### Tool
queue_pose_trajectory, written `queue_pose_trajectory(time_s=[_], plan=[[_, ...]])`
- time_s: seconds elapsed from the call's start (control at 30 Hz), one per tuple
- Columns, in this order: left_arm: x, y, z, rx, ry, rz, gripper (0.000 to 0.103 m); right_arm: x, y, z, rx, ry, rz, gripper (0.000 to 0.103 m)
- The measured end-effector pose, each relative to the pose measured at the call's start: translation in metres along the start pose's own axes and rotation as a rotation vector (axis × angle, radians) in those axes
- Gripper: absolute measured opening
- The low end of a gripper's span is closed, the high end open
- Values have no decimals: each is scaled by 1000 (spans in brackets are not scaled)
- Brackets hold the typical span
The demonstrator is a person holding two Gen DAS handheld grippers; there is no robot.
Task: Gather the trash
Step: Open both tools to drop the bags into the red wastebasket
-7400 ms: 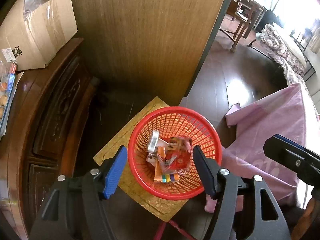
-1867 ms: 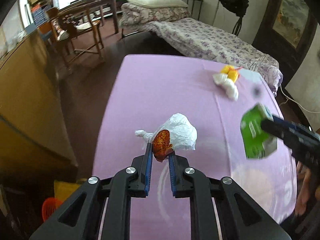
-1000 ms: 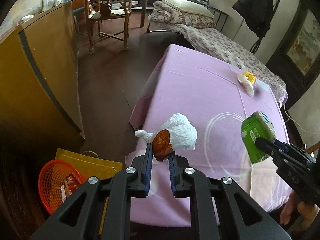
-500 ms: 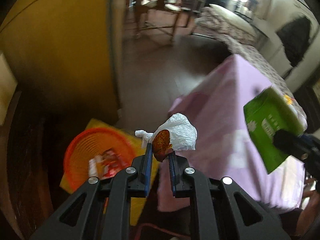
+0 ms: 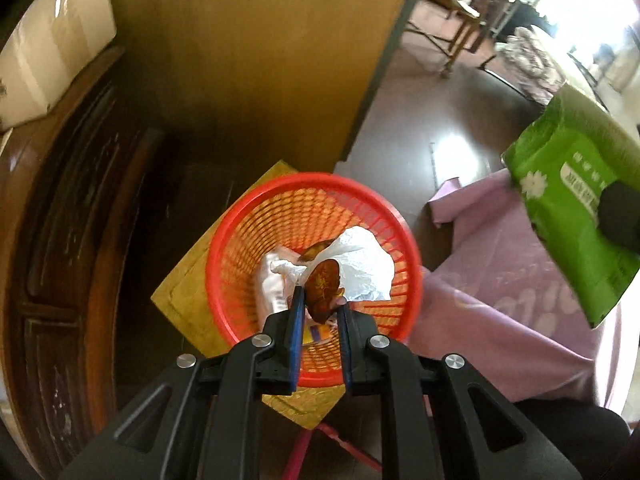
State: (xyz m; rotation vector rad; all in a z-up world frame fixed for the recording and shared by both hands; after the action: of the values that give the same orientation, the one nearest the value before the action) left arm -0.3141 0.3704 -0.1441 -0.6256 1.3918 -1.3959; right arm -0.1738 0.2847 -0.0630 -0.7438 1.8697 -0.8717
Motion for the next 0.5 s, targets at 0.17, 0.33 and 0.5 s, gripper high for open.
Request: queue_pose_trajectory(time_s=[0.17, 0.33, 0.5], plan=[[4, 17, -7, -23, -33, -17, 16, 0, 39, -2, -7, 27, -81, 25], [8, 30, -8, -22, -50, -36, 16, 8, 60, 4, -19, 57, -148, 25], [10, 41, -7, -30, -54, -52, 16, 13, 73, 6, 13, 55, -182, 25]])
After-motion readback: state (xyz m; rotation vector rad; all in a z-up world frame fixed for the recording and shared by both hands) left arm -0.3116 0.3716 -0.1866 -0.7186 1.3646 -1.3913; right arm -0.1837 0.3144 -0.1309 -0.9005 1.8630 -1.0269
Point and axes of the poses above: each gripper's, at about its wrist camera, not at the fingertips, and y roughly the way its jaws point, z to its right, x to its underside, the point moved 1 cm from there along y, roughly the way its jaws point, and after that the axes turned 8 degrees about -y, right-handed, at the moved point
